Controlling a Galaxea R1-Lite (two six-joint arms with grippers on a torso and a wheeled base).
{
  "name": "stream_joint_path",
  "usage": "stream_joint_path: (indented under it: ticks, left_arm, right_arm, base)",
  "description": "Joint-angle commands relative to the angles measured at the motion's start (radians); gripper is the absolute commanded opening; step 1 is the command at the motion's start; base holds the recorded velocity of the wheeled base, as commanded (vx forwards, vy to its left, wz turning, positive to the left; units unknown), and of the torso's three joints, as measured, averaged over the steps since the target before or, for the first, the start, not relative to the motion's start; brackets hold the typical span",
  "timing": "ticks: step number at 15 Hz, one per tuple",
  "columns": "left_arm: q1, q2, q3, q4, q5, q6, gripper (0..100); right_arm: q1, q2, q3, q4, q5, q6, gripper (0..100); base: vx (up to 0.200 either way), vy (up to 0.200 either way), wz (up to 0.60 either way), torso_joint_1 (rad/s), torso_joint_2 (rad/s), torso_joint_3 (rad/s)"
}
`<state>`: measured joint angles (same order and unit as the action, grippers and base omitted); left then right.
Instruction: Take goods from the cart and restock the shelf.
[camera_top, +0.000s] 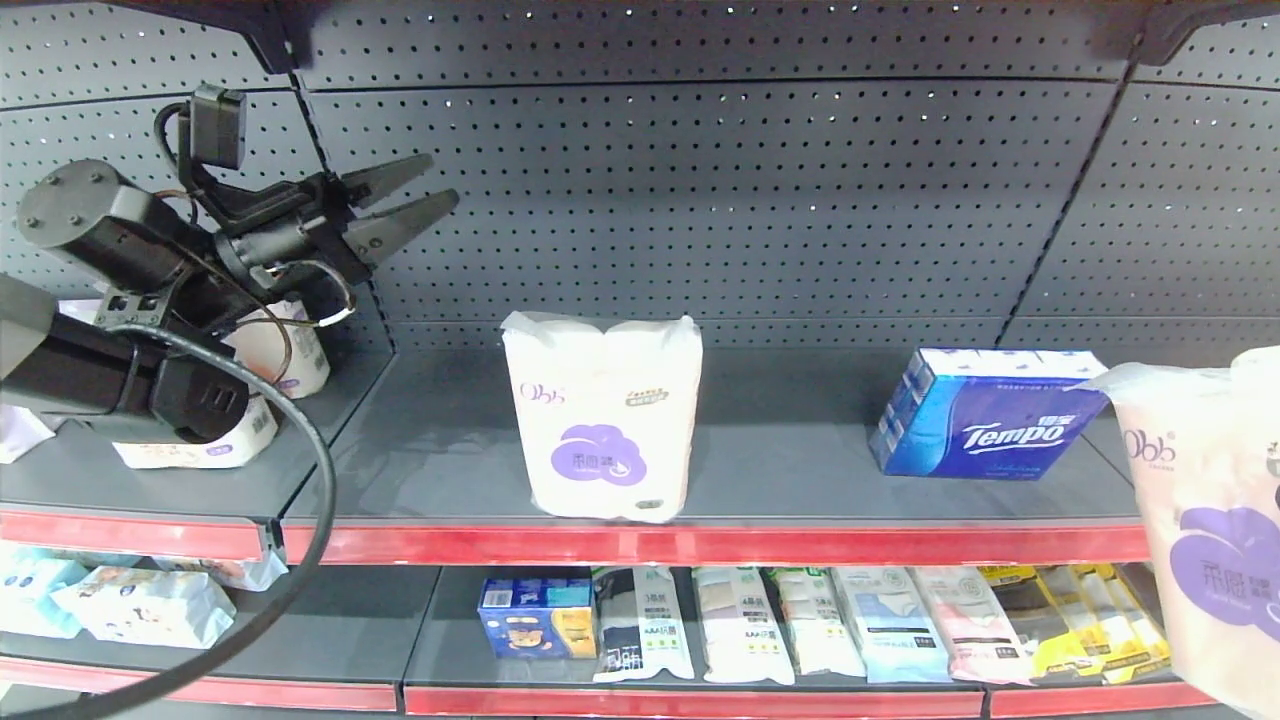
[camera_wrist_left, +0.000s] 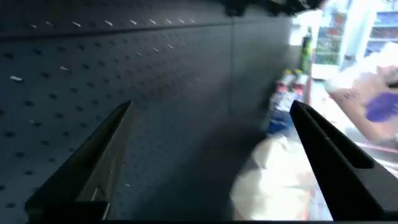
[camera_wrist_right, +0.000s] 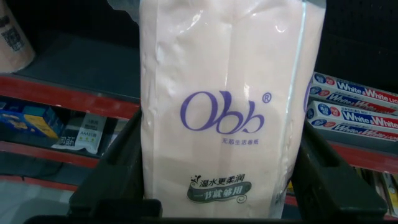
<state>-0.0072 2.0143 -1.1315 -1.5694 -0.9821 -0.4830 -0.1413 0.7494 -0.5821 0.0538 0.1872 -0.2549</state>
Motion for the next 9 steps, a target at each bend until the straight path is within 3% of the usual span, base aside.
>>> stream_joint_path:
  ticks: [1, 5, 9]
  left_arm:
    - [0.003, -0.008, -0.004, -0.001, 0.046, 0.003, 100]
    - [0.033, -0.037, 0.018, 0.002, 0.145, 0.006, 100]
    - [0.041, -0.144, 0.073, 0.169, 0.252, 0.012, 100]
  right_arm:
    - [0.000, 0.005, -0.007, 0.000, 0.005, -0.001, 0]
    - [0.000, 0.013, -0.005, 0.001, 0.006, 0.000, 0]
    - [0.000, 0.011, -0.007, 0.000, 0.006, 0.011, 0]
  base:
    - [0.000, 0.000, 0.00, 0.000, 0.00, 0.000]
    - [0.000, 0.000, 0.00, 0.000, 0.00, 0.000]
    - [0.000, 0.000, 0.00, 0.000, 0.00, 0.000]
